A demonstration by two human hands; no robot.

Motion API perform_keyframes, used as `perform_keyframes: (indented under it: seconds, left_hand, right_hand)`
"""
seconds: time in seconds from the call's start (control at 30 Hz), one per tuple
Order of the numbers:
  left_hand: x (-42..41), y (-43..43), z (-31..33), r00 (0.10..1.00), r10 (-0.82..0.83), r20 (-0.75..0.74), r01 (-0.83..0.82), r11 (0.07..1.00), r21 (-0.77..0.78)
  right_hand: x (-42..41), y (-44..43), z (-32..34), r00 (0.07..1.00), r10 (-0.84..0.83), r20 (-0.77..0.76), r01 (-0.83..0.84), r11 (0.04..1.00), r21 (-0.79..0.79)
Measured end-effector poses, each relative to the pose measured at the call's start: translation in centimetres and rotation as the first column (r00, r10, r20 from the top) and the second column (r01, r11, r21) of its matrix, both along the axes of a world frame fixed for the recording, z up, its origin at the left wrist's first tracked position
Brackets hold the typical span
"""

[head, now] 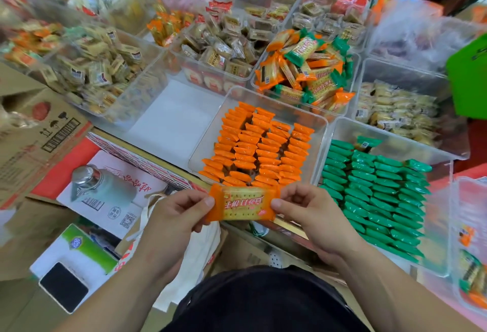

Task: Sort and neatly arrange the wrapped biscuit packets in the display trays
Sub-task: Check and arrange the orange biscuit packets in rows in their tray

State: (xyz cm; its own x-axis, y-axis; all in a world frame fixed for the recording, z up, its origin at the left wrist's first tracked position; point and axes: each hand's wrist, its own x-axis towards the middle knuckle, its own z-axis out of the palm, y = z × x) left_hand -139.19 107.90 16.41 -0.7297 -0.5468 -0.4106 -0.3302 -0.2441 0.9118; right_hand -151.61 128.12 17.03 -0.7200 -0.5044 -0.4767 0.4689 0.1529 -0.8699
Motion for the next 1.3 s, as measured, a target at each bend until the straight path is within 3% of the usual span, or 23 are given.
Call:
perform_keyframes:
  seconds: [0.23,0.43,0.53,0.77,0.93,1.03,1.17,1.23,1.3]
  left_hand:
    - [0.7,1.1,3.2,0.990,-0.089,-0.109,0.090,0.996,0.005]
    - [0.9,1.9,1.8,0.999,-0.020,-0.048,0.021,1.000,0.014]
    - [0.8,2.9,1.5,0.999,-0.010,-0.035,0.013,0.996,0.089]
    - [1.0,2.9,2.6,0.993,0.069,-0.091,-0.054,0.987,0.150]
    - [1.5,3.5,3.9,0.991,0.007,-0.136,0.005,0.996,0.087]
    - [1.7,3.6,4.8,0.993,-0.046,-0.111,0.038,0.996,-0.080]
    - [1.7,3.5,5.8,0.998,-0.054,-0.045,0.038,0.951,-0.305]
    - [1.6,3.0,5.9,0.998,-0.062,-0.006,0.058,0.970,-0.236]
    - [1.4,2.3,5.7,0.997,-0.069,0.038,0.069,0.998,-0.005]
  right_hand:
    - [0.4,1.4,-1.2,0.954,0.072,0.290,0.017,0.957,-0.291]
    - [1.0,1.9,0.2,0.949,0.084,0.304,0.056,0.904,-0.424]
    - [1.3,2.0,0.7,0.938,0.132,0.321,0.048,0.866,-0.498]
    - [1.3,2.4,1.0,0.953,0.031,0.300,0.121,0.872,-0.474]
    - [1.9,2.3,1.2,0.942,-0.052,0.330,0.202,0.876,-0.437]
    - [1.4,2.8,0.9,0.945,-0.030,0.326,0.185,0.870,-0.456]
    - [1.3,3.2,1.0,0.980,0.060,0.188,0.008,0.940,-0.342]
    - [1.4,2.9,1.3,0.983,0.064,0.171,-0.018,0.966,-0.258]
    - [1.4,2.5,1.5,0.970,0.038,0.242,0.018,0.974,-0.227]
